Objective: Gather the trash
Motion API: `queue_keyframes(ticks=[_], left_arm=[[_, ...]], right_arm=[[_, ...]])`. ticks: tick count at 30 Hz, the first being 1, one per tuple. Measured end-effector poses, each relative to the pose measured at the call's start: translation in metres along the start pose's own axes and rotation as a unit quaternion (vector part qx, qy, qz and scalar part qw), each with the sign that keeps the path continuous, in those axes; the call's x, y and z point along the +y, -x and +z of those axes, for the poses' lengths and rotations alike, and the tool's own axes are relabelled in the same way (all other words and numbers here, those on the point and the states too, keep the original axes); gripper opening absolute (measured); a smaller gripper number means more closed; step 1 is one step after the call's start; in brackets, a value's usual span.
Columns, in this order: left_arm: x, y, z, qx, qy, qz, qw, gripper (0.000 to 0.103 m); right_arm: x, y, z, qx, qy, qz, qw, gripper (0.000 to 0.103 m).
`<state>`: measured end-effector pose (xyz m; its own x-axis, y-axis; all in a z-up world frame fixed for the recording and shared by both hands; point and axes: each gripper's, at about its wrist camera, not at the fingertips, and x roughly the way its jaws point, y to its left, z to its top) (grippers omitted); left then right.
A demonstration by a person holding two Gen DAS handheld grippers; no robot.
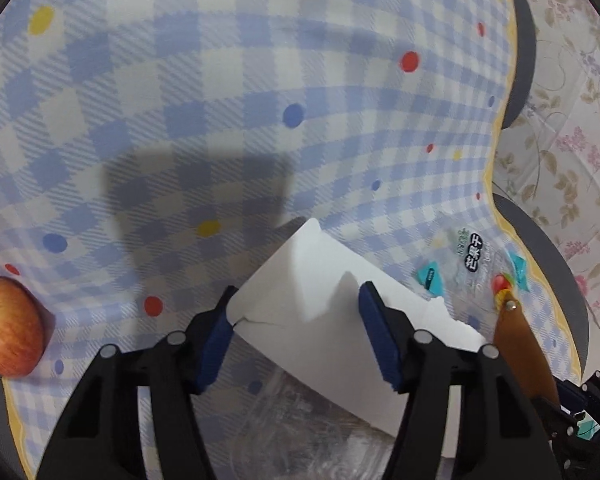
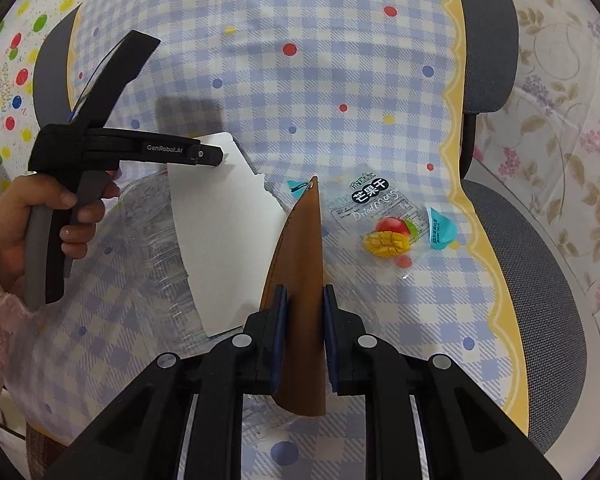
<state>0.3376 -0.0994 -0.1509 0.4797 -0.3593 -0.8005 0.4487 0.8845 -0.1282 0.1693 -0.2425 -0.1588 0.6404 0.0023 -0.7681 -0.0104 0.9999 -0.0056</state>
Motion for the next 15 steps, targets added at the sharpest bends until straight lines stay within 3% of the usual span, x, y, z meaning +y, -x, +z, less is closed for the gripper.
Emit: queue_keyframes(ticks=[4,6,11,15], left_arm=[[-0.005,0.028,0.001,-0.037,-0.013,0.002,0.9992,0.030],[-0.012,0.049,-0.002,-0.056,-0.024,-0.003,0.9981,0.014],[-0.031,0.101,-0.017,-0.104,-0.036,-0.004,0.9939,0.003],[-0.045,0.141,-0.043,-0.137,-0.035,0.011,0.9899,0.001]], right_arm=[[-0.003,0.000,-0.001,-0.002,-0.009,0.007,1.000,0.019],[-0.003,0.001,0.000,-0.005,-0.011,0.009,1.000,0.019],[0.001,0.020,0.000,-0.024,-0.013,0.005,1.000,0.018],[0.005,0.048,-0.006,-0.045,-0.009,-0.005,0.999,0.018]])
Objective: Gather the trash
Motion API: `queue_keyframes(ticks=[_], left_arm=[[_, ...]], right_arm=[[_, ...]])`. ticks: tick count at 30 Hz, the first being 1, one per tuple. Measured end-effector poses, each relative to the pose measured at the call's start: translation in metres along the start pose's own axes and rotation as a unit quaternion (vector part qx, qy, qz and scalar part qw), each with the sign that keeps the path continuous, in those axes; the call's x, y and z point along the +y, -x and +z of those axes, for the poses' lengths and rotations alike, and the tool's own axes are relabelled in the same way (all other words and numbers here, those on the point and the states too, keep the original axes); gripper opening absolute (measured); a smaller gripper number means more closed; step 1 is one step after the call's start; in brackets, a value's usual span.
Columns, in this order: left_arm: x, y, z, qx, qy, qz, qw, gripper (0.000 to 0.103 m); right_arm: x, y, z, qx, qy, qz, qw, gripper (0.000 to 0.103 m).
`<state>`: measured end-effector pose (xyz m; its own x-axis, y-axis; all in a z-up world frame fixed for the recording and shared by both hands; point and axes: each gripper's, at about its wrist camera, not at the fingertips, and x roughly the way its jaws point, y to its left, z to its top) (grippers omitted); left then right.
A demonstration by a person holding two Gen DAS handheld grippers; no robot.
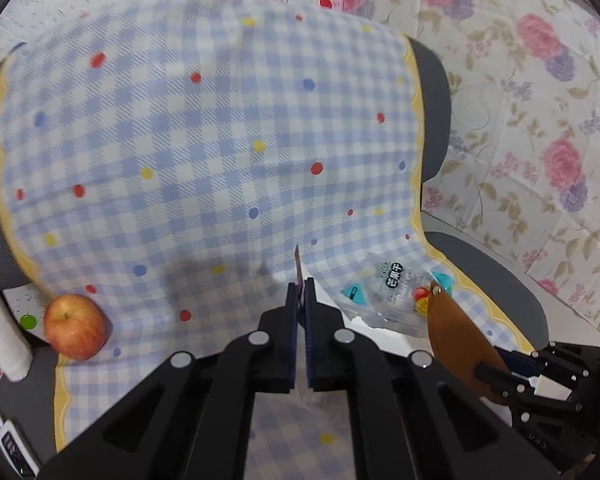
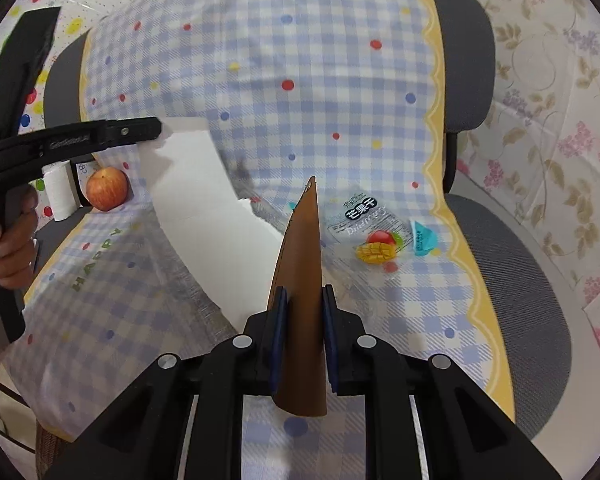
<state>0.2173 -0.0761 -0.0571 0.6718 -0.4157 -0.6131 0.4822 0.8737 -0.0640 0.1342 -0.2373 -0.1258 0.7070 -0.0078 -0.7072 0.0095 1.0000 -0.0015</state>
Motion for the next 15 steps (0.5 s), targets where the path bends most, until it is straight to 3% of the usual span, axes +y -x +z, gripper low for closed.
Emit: queue_keyframes(ticks=[6,10,11,14,15], left_arm=[[-0.009,0.051,-0.049,-0.013,0.018,0.054,0.9983,0.001],[0.001,0.055,-0.081,0.032,0.041,0.057,0.9970,0.003],[0.003,0.053,-0.087,0.046,0.043,0.054,0.9966,0.009],[0.009,0.046,-0.102,0.079,0.055,0.048,0.9942,0.049],[0.010,0.045,-0.105,0.081,0.059,0.039,0.9942,0.052]], right_arm=[[0.008,0.035,-0.016,-0.008,0.004,0.010,1.000,0.018],[0.017,0.036,-0.035,0.016,0.012,0.010,1.000,0.018],[0.019,0.034,-0.040,0.024,0.010,0.008,1.000,0.018],[0.023,0.034,-0.050,0.026,0.012,-0.001,1.000,0.018],[0.025,0.033,-0.052,0.027,0.013,-0.001,1.000,0.018]])
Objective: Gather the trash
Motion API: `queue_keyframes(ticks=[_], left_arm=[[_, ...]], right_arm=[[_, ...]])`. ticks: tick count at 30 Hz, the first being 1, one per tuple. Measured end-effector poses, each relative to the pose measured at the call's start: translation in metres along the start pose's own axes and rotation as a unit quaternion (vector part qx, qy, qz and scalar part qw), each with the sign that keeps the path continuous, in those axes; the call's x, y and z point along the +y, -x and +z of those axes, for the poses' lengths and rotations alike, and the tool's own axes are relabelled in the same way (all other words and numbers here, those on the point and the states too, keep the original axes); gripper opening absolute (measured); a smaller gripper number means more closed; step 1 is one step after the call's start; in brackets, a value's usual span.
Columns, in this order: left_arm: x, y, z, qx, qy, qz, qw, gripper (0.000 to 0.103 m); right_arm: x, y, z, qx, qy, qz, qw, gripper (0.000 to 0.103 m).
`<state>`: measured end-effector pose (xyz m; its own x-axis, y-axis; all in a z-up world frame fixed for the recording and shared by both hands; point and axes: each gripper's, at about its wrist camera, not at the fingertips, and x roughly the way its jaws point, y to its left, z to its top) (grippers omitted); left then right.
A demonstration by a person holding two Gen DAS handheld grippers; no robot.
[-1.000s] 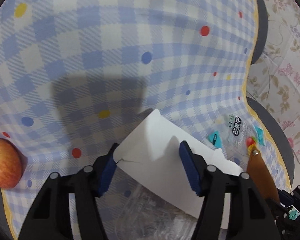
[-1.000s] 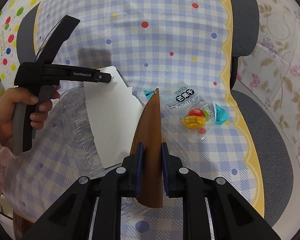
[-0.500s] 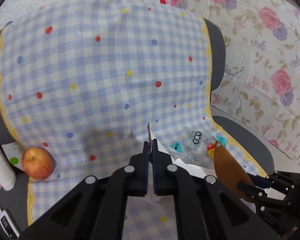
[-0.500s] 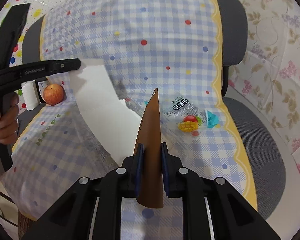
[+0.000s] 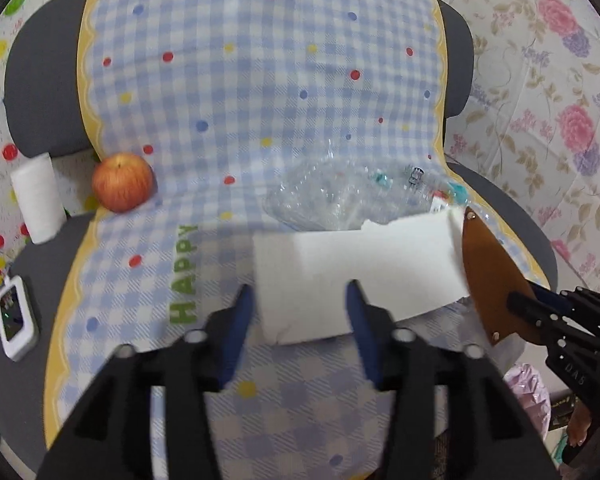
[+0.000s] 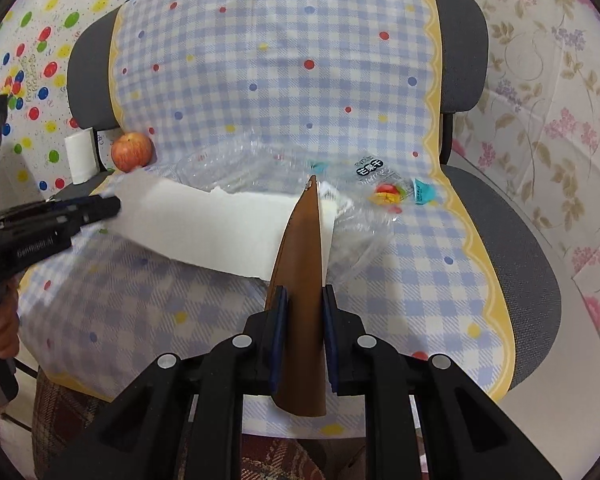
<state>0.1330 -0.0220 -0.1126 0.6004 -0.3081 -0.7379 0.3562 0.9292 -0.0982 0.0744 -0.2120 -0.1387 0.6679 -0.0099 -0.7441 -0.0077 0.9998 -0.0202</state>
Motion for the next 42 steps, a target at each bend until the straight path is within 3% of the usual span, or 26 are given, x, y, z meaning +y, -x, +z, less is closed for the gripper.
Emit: queue_keyframes(ticks=[3,8,11,19,22,25,28,30,31,33,35,37,42], left_arm=[[-0.002,-0.009,-0.001,0.019,-0.007,-0.017,0.9997,0.055],[0.004,-0.024,0.006,0.025,-0.019,-0.007,0.9995,0.056],[0.013,-0.033,0.019,0.020,-0.037,0.000,0.9991,0.067],[0.017,-0.073,0.030,0.058,-0.085,-0.063,0.9927,0.070],[0.021,-0.078,0.034,0.062,-0.082,-0.090,0.9906,0.070],[0.011,-0.077,0.029,0.076,-0.109,-0.106,0.9855,0.069],[0.002,-0.068,0.019,0.071,-0.128,-0.096,0.9846,0.057],[-0.002,-0.058,0.012,0.058,-0.128,-0.082,0.9867,0.037],[-0.007,-0.050,0.006,0.044,-0.132,-0.067,0.9880,0.035],[-0.012,-0.040,0.001,0.019,-0.140,-0.034,0.9894,0.020],[-0.013,-0.024,-0.003,-0.013,-0.122,-0.019,0.9923,0.012],[-0.011,-0.012,-0.003,-0.029,-0.101,-0.020,0.9942,0.008],[-0.023,0.028,-0.019,-0.122,-0.087,0.081,0.9854,0.004]], right_arm=[[0.001,-0.003,-0.003,0.003,-0.004,0.001,1.000,0.018],[-0.001,-0.008,-0.006,0.013,-0.003,-0.002,1.000,0.018],[-0.001,-0.009,-0.008,0.016,0.000,0.000,1.000,0.018],[-0.001,-0.010,-0.003,0.013,0.009,-0.013,1.000,0.018],[-0.003,-0.010,-0.003,0.016,0.010,-0.016,1.000,0.018],[-0.004,-0.010,0.000,0.017,0.013,-0.013,1.000,0.018],[-0.008,-0.009,0.003,0.014,0.016,-0.028,0.999,0.018],[-0.012,-0.009,0.003,0.012,0.009,-0.031,0.999,0.018],[-0.014,-0.008,0.003,0.012,0.005,-0.029,0.999,0.018],[-0.015,-0.006,0.001,0.008,0.003,-0.033,0.999,0.018],[-0.014,-0.001,0.000,0.002,0.003,-0.038,0.999,0.018],[-0.013,0.007,-0.003,-0.006,0.001,-0.038,0.999,0.018],[-0.008,0.032,-0.008,-0.026,-0.003,-0.024,0.999,0.018]])
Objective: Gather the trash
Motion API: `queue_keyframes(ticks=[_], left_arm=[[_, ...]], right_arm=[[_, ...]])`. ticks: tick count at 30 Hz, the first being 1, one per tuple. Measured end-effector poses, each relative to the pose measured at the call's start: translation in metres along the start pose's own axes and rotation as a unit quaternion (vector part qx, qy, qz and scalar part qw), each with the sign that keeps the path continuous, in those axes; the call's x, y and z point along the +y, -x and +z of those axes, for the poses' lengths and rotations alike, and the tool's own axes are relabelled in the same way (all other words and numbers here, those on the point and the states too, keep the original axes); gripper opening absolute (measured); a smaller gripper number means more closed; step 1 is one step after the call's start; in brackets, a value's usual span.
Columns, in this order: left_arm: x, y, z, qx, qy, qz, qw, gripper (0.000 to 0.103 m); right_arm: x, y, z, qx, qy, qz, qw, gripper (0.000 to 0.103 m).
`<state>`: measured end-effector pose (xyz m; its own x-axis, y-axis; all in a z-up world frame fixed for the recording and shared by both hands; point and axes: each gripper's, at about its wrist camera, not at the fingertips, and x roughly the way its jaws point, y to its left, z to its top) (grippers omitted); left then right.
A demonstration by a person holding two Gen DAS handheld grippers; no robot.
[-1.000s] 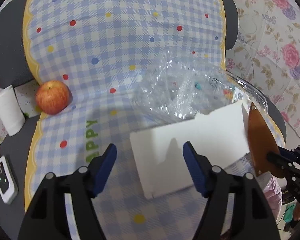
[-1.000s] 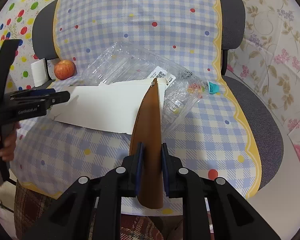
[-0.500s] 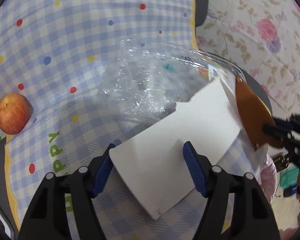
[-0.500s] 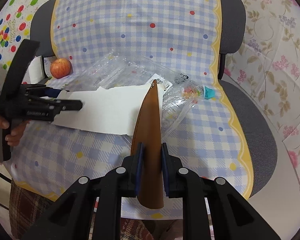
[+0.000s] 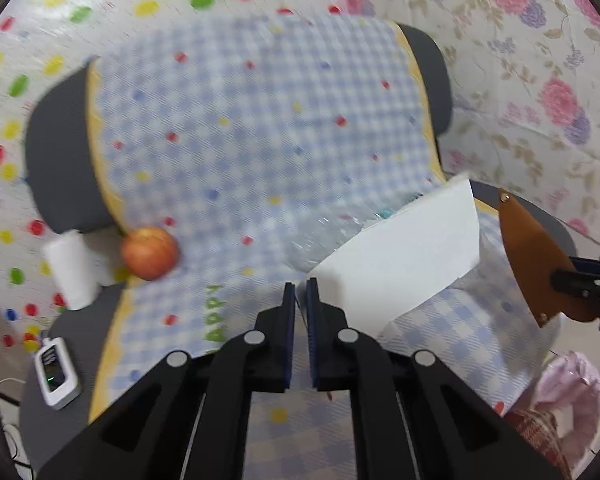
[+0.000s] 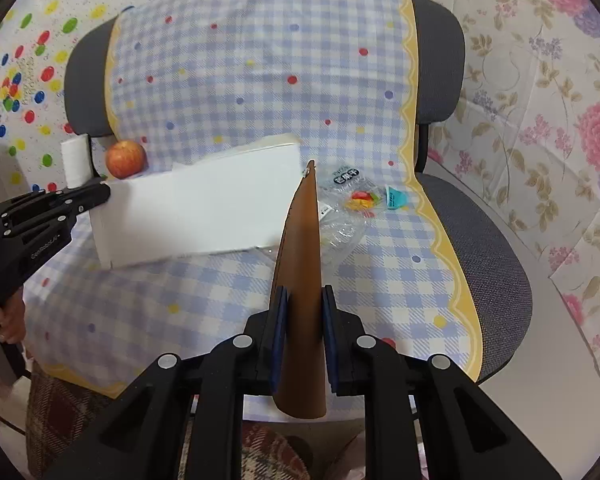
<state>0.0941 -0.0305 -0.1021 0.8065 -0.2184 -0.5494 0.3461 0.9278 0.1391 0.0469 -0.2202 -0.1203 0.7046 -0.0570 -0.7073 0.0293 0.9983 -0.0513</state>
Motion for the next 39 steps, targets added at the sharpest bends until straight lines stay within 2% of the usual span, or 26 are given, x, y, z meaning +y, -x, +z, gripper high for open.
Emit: queue_keyframes(ticks=[1,4,7,8,10,18,23,24,27,30,33,39], left_arm=[[-0.004,0.006,-0.005,-0.008,0.003,0.013,0.9999,0.004],[-0.015,0.015,-0.016,-0.007,0.009,0.006,0.9999,0.004],[-0.017,0.021,-0.024,0.002,0.025,-0.040,0.9989,0.004],[-0.015,0.020,-0.026,0.017,0.041,-0.076,0.9961,0.004],[-0.015,0.014,-0.029,0.033,0.050,-0.100,0.9932,0.004],[-0.033,-0.013,-0.022,0.065,-0.014,-0.123,0.9902,0.006],[-0.039,-0.022,-0.012,0.076,-0.022,-0.129,0.9885,0.004],[-0.042,-0.020,-0.010,0.079,-0.025,-0.119,0.9894,0.002],[-0.043,-0.007,-0.005,0.070,0.001,-0.134,0.9885,0.000],[-0.048,0.016,0.003,0.039,0.011,-0.149,0.9881,0.000],[-0.060,0.039,0.009,0.018,0.002,-0.168,0.9856,0.000],[-0.090,0.069,0.002,0.011,-0.013,-0.174,0.9846,0.000]], right_arm=[[0.002,0.002,-0.001,-0.002,-0.002,0.005,1.000,0.018],[0.010,-0.002,-0.005,0.005,0.003,0.012,1.000,0.018],[0.017,-0.013,-0.010,0.018,0.001,0.026,0.999,0.018],[0.019,-0.017,-0.010,0.021,0.000,0.028,0.999,0.018],[0.021,-0.023,-0.011,0.026,-0.001,0.030,0.999,0.018],[0.021,-0.031,-0.004,0.028,-0.007,0.036,0.999,0.018],[0.015,-0.029,-0.002,0.023,-0.009,0.032,0.999,0.018],[0.013,-0.028,-0.002,0.021,-0.011,0.030,0.999,0.018],[0.003,-0.017,-0.002,0.006,-0.024,0.024,0.999,0.018],[-0.011,-0.003,-0.006,-0.008,-0.042,0.018,0.999,0.017],[-0.022,0.016,-0.010,-0.020,-0.053,0.011,0.998,0.017],[-0.043,0.055,-0.031,-0.035,-0.075,-0.011,0.996,0.017]])
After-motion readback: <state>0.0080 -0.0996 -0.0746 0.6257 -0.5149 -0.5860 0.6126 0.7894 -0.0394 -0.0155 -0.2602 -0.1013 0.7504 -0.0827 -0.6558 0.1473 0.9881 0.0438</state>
